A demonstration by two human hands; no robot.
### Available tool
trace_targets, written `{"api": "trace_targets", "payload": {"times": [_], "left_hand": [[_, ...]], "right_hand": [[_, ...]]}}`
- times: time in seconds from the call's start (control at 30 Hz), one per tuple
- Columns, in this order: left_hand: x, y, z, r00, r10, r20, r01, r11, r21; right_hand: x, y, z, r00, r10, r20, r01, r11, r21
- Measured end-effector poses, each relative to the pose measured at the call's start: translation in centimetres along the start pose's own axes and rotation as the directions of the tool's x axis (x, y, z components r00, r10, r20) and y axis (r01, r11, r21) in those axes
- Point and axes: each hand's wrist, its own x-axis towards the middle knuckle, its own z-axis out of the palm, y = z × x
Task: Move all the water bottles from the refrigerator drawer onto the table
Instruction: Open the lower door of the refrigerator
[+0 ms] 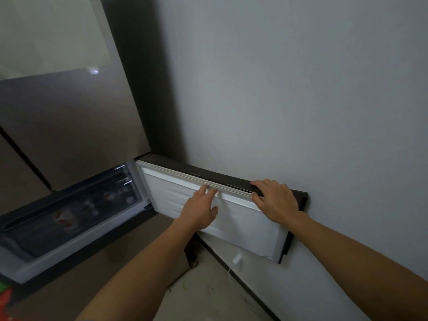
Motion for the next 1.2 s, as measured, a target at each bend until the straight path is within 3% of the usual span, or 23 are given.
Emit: {"api": "trace_targets", "payload": {"times": [0.1,0.23,0.3,0.4,0.5,0.6,0.7,0.8,0.87,0.97,1.1,1.2], "left_hand": [[-1.2,-2.6,-0.6,0.999,-0.051,0.016,0.052,0.995,-0.082],[-4.0,-8.9,-1.7,0.981,-0.182,0.062,0.190,0.968,-0.166],[-5.9,-12.7,-2.5,0.970,-0.234,0.062,0.242,0.952,-0.189],[-9.6,-19.0,-3.7,0.935,-0.349,0.060,0.351,0.896,-0.272],[-13.4,-25.9,-4.6,0.860,-0.505,0.080,0.484,0.753,-0.446],[-16.5,-32.7,-5.7,0.724,-0.682,0.099,0.548,0.483,-0.683],[-18.9,-38.1,-6.5,0.528,-0.828,0.187,0.490,0.117,-0.864],[-20.1,-41.7,-7.3,0.381,-0.875,0.299,0.310,-0.184,-0.933],[-20.2,-43.2,-7.5,0.366,-0.872,0.326,0.191,-0.272,-0.943],[-19.3,-44.8,-6.9,0.414,-0.844,0.340,0.025,-0.363,-0.932],[-16.5,-49.0,-5.6,0.416,-0.852,0.320,-0.221,-0.435,-0.873],[-14.5,-51.9,-5.3,0.405,-0.871,0.279,-0.412,-0.446,-0.795]], "right_hand": [[0.9,-1.9,0.7,0.995,-0.029,-0.092,0.031,0.999,0.020],[3.5,-8.9,2.3,0.967,-0.166,-0.192,0.182,0.981,0.063],[5.2,-13.5,3.6,0.967,-0.212,-0.140,0.227,0.968,0.104],[7.2,-20.6,6.9,0.983,-0.183,-0.013,0.180,0.954,0.240],[8.8,-27.5,10.5,0.986,-0.142,0.091,0.096,0.918,0.385],[10.4,-33.4,14.4,0.967,-0.054,0.248,-0.092,0.836,0.541],[12.2,-37.6,18.1,0.907,0.069,0.416,-0.355,0.657,0.665],[14.5,-40.3,20.4,0.798,0.134,0.588,-0.589,0.383,0.712],[16.2,-41.1,22.2,0.725,0.149,0.672,-0.686,0.231,0.689],[18.6,-41.7,25.3,0.658,0.142,0.739,-0.751,0.060,0.657],[22.2,-43.0,28.6,0.622,0.092,0.777,-0.743,-0.243,0.623],[24.9,-43.9,30.9,0.649,0.047,0.759,-0.654,-0.476,0.588]]}}
